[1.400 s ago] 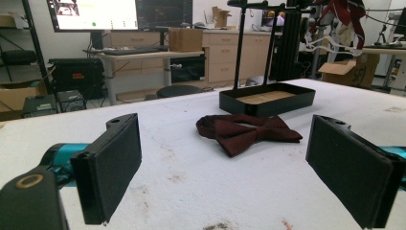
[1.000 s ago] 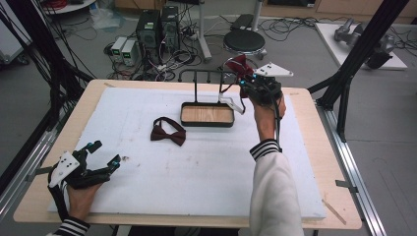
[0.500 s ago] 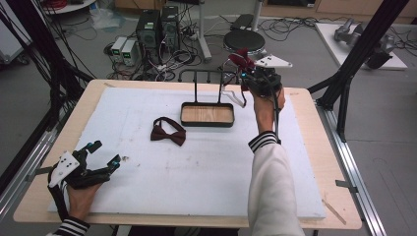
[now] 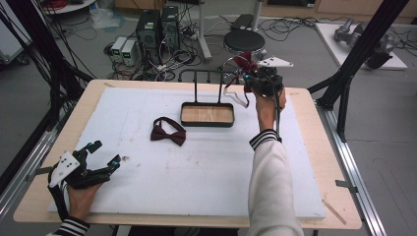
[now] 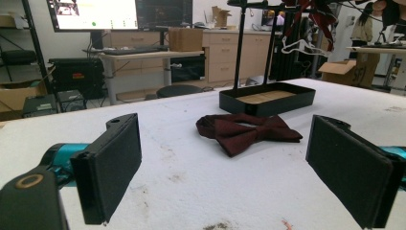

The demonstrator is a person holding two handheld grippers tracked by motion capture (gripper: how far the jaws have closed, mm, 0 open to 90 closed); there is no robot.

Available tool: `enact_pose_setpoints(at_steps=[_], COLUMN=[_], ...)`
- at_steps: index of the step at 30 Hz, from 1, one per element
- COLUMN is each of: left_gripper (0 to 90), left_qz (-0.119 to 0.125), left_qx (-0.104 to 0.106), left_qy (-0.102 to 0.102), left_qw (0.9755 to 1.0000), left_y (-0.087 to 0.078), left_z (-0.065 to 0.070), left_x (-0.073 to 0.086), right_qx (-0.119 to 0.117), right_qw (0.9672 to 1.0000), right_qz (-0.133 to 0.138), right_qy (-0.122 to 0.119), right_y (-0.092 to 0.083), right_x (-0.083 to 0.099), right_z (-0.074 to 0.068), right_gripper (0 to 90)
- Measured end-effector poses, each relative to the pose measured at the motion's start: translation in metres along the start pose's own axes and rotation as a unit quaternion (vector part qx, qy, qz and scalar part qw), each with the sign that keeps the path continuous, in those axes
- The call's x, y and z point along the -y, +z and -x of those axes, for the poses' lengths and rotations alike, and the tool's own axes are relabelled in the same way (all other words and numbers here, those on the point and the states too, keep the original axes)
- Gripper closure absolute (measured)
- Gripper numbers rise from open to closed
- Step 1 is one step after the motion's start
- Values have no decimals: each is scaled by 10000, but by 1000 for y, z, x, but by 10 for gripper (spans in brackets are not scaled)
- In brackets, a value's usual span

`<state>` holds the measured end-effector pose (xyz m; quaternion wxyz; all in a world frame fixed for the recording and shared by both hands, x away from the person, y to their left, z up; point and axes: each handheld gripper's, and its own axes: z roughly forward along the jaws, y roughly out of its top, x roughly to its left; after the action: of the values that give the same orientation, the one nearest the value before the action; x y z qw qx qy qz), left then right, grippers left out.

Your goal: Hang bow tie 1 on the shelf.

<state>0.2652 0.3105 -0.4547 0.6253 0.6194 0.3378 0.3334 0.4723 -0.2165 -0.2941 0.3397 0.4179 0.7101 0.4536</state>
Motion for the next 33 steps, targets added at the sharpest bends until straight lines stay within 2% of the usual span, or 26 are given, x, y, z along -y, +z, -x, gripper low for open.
enact_pose_setpoints(at_steps=[2,4,6,11,19,22,29,33], left_gripper=[124,124,123,124,123,124,124,124], left_qz=[-2,-3,-3,-2,-4,-4,-3,-2], left_qx=[-2,-2,-3,-2,-1,-2,-3,5], left_qy=[5,8,9,10,13,13,15,14], left_qw=[10000,10000,10000,10000,10000,10000,10000,10000], left_y=[0,0,0,0,0,0,0,0], left_z=[0,0,0,0,0,0,0,1], left_x=[0,0,0,0,0,0,0,0], right_qx=[38,-55,-79,-90,-242,-267,-303,-412], right_qw=[10000,9997,9994,9989,9961,9945,9929,9913], right_qz=[-71,-157,-273,-444,-815,-985,-1126,-1223], right_qy=[16,165,199,94,240,215,252,250], right_y=[1,3,4,7,14,17,18,20], right_x=[4,8,11,14,22,24,26,28], right_z=[2,6,7,8,11,11,12,13], right_gripper=[756,756,756,755,754,752,750,742])
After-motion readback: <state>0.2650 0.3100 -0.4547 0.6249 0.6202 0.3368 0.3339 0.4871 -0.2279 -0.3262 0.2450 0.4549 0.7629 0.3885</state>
